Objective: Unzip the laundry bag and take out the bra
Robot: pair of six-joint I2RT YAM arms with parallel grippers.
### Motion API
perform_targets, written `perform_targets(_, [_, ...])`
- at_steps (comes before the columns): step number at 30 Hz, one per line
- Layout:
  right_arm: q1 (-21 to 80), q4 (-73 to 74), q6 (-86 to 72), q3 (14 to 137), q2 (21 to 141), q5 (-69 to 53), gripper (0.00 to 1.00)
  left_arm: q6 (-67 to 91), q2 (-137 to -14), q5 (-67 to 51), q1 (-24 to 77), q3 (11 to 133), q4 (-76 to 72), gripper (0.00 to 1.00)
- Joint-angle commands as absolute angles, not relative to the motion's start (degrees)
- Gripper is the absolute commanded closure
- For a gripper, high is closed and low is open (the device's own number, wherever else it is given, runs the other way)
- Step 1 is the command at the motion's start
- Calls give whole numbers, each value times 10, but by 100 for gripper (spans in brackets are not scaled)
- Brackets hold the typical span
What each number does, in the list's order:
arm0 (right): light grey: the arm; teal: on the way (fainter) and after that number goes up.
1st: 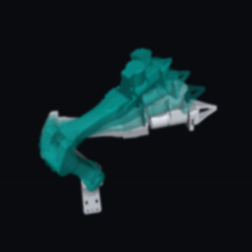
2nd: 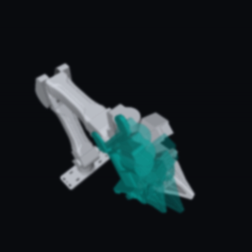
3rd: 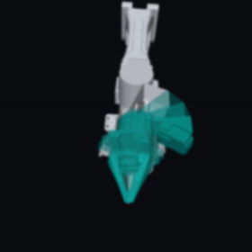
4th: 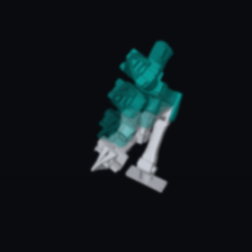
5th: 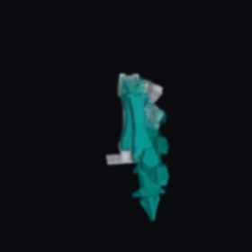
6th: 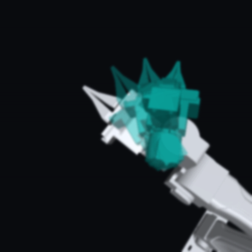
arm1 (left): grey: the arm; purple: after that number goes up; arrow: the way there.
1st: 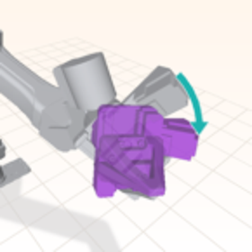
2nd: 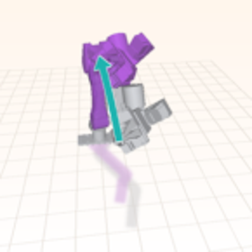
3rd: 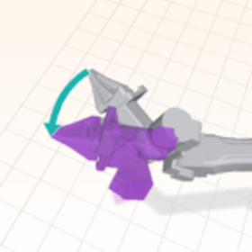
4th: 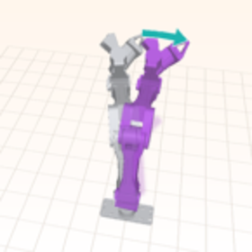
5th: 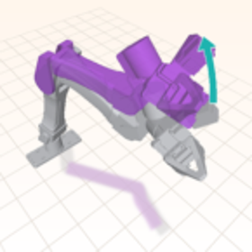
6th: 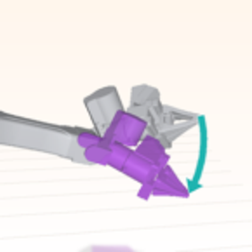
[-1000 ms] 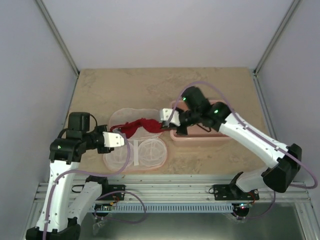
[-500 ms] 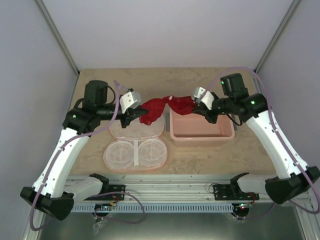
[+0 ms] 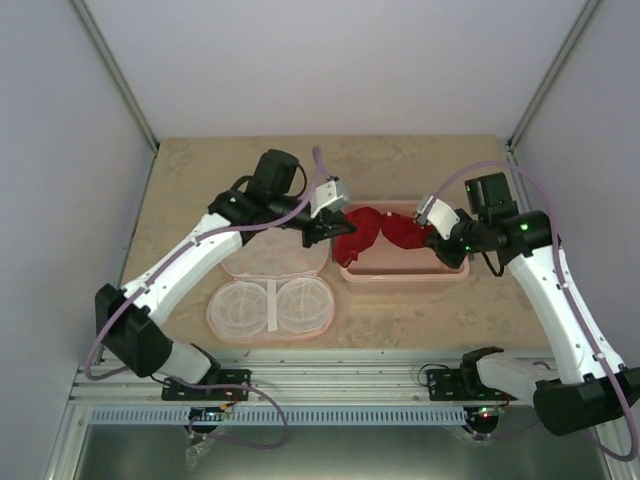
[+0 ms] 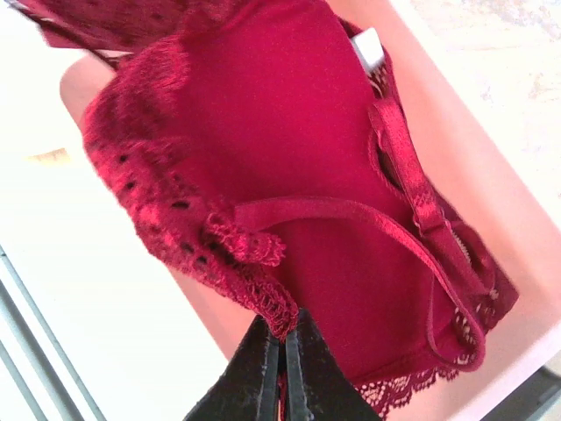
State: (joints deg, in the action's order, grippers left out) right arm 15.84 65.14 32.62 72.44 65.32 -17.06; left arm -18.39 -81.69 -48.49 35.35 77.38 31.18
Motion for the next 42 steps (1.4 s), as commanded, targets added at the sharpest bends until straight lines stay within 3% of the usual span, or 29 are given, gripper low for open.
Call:
perform_targets(1, [156, 676, 290, 715, 632, -175, 100, -338, -861, -439, 364, 814, 369, 100])
perform_targets(10, [156, 673, 240, 665, 643, -189, 100, -477, -1045, -451, 374, 976, 514, 100])
perform_targets(21, [115, 618, 260, 654, 719, -224, 100, -297, -1058, -413, 375, 917, 428, 100])
perform_targets(35, [56, 571, 220, 676, 856, -202, 99, -280, -1143, -358, 384, 962, 435, 97])
perform_targets(42, [56, 534, 196, 690, 892, -165, 84, -265, -1154, -320, 386, 955, 402, 95])
